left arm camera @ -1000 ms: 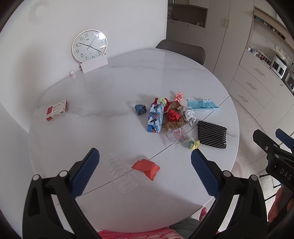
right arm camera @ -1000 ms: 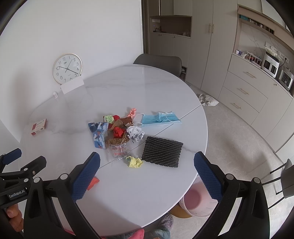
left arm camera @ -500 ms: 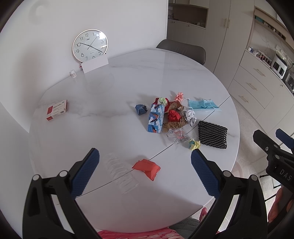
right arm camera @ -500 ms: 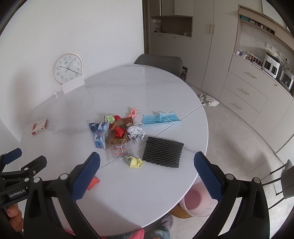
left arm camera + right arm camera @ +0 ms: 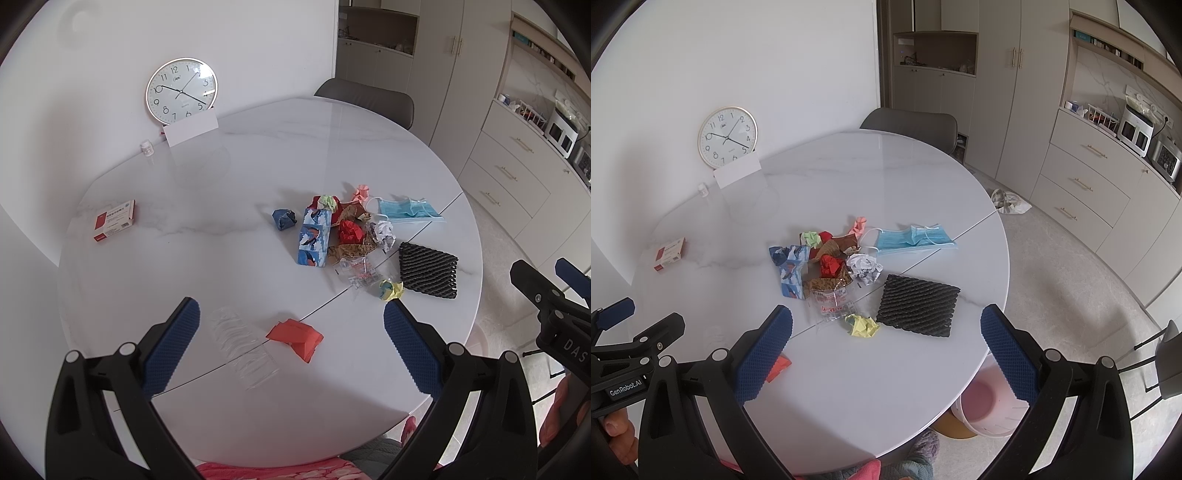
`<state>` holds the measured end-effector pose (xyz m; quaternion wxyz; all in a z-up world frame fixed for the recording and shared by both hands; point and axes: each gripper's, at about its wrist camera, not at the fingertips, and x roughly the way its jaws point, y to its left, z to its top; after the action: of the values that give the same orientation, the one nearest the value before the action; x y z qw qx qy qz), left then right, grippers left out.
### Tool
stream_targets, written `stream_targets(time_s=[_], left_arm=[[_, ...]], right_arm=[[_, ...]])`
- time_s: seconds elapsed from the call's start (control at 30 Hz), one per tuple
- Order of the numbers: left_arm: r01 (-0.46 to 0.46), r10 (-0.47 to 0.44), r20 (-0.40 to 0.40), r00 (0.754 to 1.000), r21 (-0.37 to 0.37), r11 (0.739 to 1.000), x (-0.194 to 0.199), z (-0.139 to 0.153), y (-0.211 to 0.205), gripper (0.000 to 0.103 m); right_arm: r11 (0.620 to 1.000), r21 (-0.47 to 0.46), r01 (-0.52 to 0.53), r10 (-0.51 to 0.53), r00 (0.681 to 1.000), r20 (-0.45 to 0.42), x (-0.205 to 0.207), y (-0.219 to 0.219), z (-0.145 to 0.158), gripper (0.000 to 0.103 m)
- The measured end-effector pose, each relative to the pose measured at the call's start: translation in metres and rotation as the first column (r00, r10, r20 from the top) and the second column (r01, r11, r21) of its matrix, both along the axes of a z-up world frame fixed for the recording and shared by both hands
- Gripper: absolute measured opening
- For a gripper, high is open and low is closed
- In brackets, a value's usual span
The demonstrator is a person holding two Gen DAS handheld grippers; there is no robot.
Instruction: Collect trash
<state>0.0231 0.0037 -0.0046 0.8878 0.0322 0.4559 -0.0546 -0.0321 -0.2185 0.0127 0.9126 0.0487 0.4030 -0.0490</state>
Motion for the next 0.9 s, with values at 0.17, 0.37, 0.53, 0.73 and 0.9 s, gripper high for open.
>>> stream_targets(time_s=[0.17, 0.37, 0.53, 0.73, 0.9], left_arm=[[0.000, 0.000, -0.001, 1.000, 0.000, 1.000, 0.000, 0.000, 0.001, 0.095], [0.001, -0.001, -0.006, 1.000, -0.005, 1.000, 0.000, -0.002, 0.004, 0.096], [-0.010, 0.008, -0.060, 0.998, -0.047, 0.999, 0.008, -0.015, 0.019, 0.096], [-0.098, 0.088, -0.195, 0.977, -0.044, 0.994, 0.020, -0.066, 0.058, 0.095], [-0.142, 0.135, -0.312, 0.940, -0.001, 0.990, 0.025, -0.118, 0.076, 0.095]], right_arm=[[1.000, 0.000, 0.000, 0.000, 1.000, 0.000, 0.000, 0.000, 0.000, 0.101], [1.000, 0.001, 0.000, 0.000, 1.000, -0.001, 0.000, 0.000, -0.001, 0.101], [1.000, -0.003, -0.020, 0.020, 1.000, -0.001, 0.003, 0.002, -0.006, 0.101], [0.998, -0.003, -0.060, 0.060, 0.997, -0.037, 0.013, -0.001, -0.039, 0.101], [0.997, 0.028, -0.065, 0.068, 0.990, -0.122, 0.026, -0.010, -0.086, 0.101]])
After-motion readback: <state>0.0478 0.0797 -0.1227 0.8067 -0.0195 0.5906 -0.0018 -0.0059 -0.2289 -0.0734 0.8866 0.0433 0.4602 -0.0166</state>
